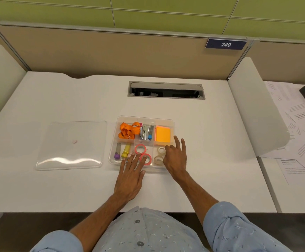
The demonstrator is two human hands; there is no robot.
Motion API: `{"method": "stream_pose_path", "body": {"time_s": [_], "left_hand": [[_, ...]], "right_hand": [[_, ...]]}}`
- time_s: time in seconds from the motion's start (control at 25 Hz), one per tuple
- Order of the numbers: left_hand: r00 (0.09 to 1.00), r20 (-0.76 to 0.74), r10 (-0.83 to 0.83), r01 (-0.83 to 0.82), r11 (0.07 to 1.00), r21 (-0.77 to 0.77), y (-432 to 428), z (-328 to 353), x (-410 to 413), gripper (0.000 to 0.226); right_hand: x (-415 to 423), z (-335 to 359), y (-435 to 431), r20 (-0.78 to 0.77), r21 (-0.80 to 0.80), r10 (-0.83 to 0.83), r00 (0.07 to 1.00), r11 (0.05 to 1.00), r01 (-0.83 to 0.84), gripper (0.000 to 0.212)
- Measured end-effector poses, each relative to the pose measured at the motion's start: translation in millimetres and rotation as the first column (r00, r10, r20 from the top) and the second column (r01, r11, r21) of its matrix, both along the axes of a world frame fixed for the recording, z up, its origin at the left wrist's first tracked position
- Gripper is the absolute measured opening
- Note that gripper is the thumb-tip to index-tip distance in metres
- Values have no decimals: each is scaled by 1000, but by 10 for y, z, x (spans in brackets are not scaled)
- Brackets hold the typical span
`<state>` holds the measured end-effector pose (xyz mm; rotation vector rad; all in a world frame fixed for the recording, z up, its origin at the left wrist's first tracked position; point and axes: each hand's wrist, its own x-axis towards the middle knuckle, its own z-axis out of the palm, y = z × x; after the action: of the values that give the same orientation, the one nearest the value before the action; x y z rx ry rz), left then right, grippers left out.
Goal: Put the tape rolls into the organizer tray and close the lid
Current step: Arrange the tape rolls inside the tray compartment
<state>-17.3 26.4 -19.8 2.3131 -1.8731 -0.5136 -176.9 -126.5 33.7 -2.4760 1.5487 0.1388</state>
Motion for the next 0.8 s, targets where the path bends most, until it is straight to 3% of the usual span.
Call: {"method": "stream_pose_path", "body": {"time_s": [0.52, 0.8], "left_hand": [[996, 81, 21, -24, 999, 39, -36, -42, -102, 74], [991, 133, 18, -33, 994, 106, -50, -53, -117, 78]], "right_hand": [[80, -13, 33, -21, 75, 109, 994, 991, -107, 48], [-26, 21, -7, 76, 62, 83, 994, 994, -87, 46]]}}
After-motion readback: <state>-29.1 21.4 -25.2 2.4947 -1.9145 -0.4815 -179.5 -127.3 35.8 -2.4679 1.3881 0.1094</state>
